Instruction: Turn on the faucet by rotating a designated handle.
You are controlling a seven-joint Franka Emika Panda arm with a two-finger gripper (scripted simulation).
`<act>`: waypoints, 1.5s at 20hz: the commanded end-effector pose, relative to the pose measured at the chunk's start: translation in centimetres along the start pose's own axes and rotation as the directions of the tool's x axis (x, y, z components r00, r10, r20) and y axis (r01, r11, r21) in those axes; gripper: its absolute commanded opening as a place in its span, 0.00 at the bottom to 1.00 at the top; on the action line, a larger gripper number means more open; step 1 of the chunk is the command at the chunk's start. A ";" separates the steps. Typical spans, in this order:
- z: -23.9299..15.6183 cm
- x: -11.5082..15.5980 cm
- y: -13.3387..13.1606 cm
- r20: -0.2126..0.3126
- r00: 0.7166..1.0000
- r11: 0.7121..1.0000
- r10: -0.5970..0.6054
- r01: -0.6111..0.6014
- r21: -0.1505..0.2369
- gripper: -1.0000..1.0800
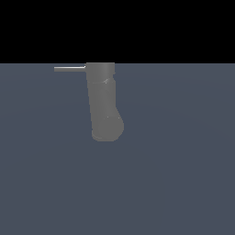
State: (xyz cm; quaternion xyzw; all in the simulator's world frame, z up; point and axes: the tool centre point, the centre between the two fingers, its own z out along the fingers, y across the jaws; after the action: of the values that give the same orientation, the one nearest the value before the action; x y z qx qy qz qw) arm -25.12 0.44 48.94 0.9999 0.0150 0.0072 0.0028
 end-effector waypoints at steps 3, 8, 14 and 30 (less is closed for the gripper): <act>0.0 0.1 -0.2 0.001 1.000 1.000 -0.004 0.004 0.001 0.00; 0.2 0.5 -1.6 0.006 0.999 0.999 -0.041 0.041 0.014 0.00; 0.2 0.5 -1.9 0.007 0.999 0.999 -0.052 0.052 0.015 0.00; 1.0 4.7 -3.0 0.018 0.993 0.992 0.114 -0.115 0.049 0.00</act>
State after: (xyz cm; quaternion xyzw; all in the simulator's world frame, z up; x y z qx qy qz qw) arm -21.17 3.39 48.15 0.9994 -0.0291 0.0004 -0.0198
